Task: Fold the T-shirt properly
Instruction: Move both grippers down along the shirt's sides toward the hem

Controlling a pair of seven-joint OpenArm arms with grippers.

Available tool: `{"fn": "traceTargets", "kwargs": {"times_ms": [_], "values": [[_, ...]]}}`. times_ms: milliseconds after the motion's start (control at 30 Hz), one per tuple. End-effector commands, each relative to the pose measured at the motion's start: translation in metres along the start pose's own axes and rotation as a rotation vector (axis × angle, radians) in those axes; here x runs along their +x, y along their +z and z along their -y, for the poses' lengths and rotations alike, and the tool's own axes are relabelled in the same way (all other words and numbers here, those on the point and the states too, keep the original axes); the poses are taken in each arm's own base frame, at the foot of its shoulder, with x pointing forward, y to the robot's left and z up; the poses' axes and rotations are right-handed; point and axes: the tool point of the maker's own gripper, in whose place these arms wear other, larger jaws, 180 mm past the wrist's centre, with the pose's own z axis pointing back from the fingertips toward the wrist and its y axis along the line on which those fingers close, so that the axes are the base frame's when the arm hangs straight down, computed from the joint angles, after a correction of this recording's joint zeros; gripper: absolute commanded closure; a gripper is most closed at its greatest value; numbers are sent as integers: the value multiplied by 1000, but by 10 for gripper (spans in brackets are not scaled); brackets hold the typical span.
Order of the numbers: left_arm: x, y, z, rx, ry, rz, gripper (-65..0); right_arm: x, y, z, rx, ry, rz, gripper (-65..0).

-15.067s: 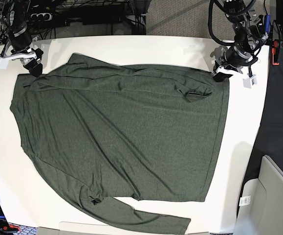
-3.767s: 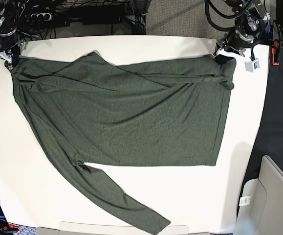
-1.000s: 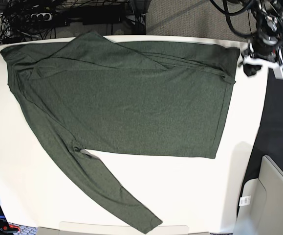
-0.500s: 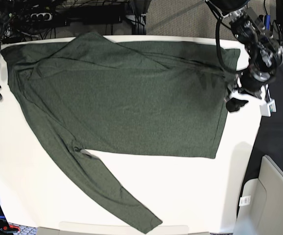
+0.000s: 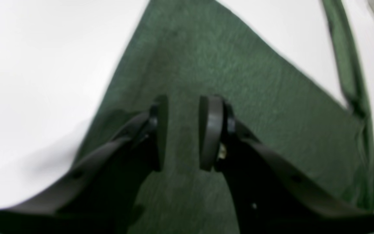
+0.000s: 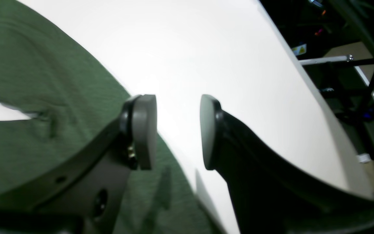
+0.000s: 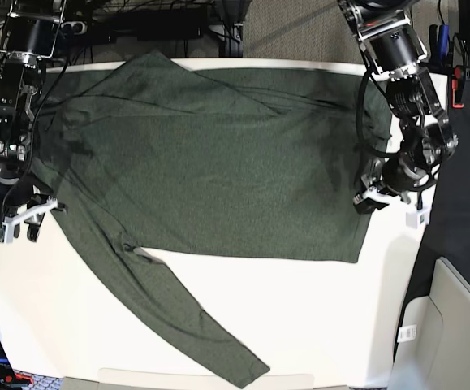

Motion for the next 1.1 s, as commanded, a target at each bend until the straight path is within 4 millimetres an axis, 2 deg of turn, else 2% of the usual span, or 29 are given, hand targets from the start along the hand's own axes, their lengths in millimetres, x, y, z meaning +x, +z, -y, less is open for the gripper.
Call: {"fn": "traceTargets", "kwargs": {"times_ms": [0, 133, 267, 567, 867, 1067], "values": [[30, 1, 5, -14, -29, 80, -169, 27, -4, 5, -8, 22, 69, -217], [40, -18, 3, -10, -49, 79, -202, 26, -18, -4, 26, 47, 48, -217], [53, -31, 5, -14, -52, 115, -242, 27, -22, -5, 36, 48, 44, -217], [76, -59, 5, -3, -69, 162, -248, 28, -22, -3, 32, 46, 46, -217], [68, -95, 7, 22, -120, 171, -248, 29, -21, -4, 35, 43, 51, -217], [58, -104, 1, 47, -152, 146, -248, 30, -21, -2, 31, 41, 52, -216]]}}
